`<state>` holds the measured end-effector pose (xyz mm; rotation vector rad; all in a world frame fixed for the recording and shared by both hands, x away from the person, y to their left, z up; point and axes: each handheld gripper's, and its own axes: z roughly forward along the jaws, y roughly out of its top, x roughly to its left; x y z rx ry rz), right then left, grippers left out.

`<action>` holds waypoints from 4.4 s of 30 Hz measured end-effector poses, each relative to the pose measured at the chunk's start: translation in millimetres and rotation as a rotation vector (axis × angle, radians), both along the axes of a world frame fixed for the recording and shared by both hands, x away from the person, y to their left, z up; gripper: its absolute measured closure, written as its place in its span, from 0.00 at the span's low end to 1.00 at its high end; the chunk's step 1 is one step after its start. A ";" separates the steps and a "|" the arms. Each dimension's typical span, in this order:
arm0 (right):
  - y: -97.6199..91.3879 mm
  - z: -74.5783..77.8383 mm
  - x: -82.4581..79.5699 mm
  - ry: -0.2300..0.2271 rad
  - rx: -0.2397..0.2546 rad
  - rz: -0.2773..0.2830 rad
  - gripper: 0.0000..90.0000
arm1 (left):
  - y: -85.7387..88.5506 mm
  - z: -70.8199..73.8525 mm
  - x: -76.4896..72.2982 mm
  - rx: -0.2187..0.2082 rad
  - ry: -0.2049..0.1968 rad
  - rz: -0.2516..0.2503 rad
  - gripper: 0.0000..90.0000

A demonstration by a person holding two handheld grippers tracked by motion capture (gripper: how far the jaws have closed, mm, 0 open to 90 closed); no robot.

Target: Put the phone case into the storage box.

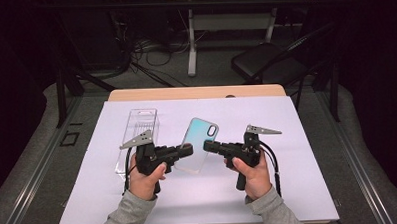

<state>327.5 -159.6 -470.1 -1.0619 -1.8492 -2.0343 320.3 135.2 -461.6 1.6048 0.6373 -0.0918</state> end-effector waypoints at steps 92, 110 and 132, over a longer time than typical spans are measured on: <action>-1.1 -1.1 -5.2 -0.119 -0.262 -0.192 0.91 | 9.4 2.8 2.2 0.095 -0.075 0.182 0.54; 3.2 0.3 -9.5 -0.169 -0.347 -0.199 0.91 | 9.9 4.9 0.6 0.122 -0.100 0.193 0.55; 18.4 0.7 -17.1 -0.246 -0.451 -0.171 0.91 | 5.2 4.8 -1.7 0.163 -0.129 0.185 0.57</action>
